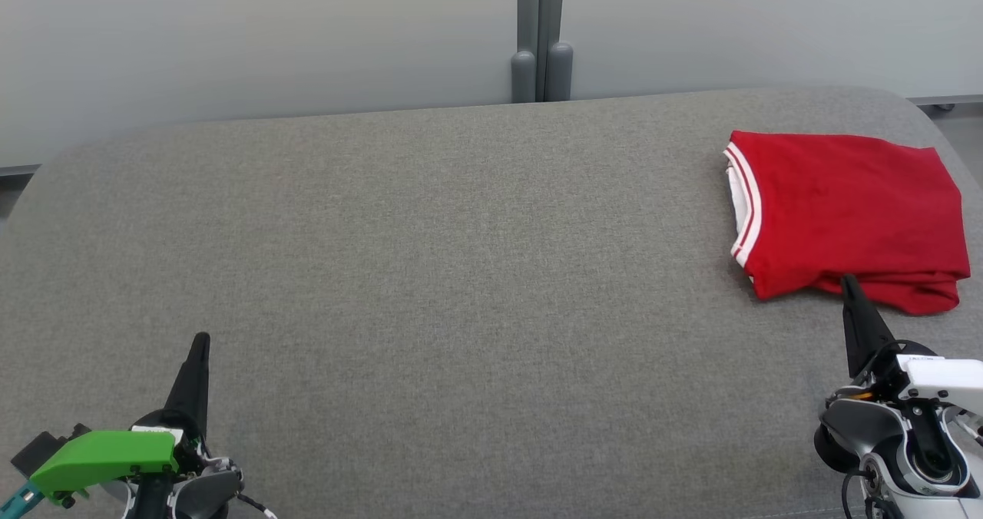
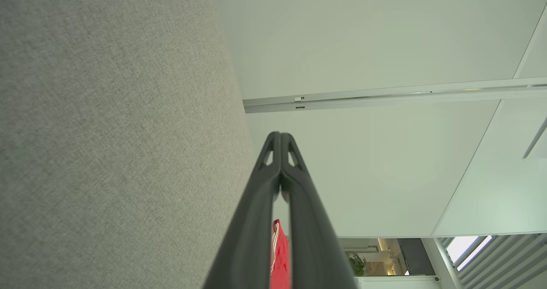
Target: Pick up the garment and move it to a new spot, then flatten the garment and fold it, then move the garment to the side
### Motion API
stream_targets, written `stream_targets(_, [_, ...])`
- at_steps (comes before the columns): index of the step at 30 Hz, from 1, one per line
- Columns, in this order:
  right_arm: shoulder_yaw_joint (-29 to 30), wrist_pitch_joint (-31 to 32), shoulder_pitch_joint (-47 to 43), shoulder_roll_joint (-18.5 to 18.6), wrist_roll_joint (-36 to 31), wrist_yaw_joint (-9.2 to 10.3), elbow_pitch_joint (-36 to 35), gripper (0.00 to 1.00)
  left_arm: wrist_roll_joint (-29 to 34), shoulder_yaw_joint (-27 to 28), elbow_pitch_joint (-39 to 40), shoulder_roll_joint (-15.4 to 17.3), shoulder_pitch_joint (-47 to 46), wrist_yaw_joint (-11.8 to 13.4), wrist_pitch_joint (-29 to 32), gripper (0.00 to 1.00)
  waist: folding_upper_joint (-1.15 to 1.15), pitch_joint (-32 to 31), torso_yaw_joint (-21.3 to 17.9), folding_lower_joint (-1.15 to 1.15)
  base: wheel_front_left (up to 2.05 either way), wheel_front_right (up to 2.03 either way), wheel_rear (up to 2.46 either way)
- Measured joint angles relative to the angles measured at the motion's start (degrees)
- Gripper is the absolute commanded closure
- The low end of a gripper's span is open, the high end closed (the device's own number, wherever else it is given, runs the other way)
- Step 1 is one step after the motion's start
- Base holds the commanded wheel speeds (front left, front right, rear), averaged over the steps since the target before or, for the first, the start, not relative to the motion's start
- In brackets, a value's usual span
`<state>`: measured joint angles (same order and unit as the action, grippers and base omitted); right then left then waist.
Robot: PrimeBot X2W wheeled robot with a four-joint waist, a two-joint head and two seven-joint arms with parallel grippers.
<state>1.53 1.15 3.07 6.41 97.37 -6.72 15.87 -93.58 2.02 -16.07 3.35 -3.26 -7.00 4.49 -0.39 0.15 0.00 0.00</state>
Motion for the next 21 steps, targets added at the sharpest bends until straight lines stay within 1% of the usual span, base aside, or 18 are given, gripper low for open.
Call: stream_targets(21, [0.15,0.43,0.01,-0.16,-0.01,-0.01,0.01,1.00,0.00,0.04,0.02,-0.02,0.00,-0.01,0.00,1.00,0.00,0.01,0.00,0.00,0.00,0.00,0.00])
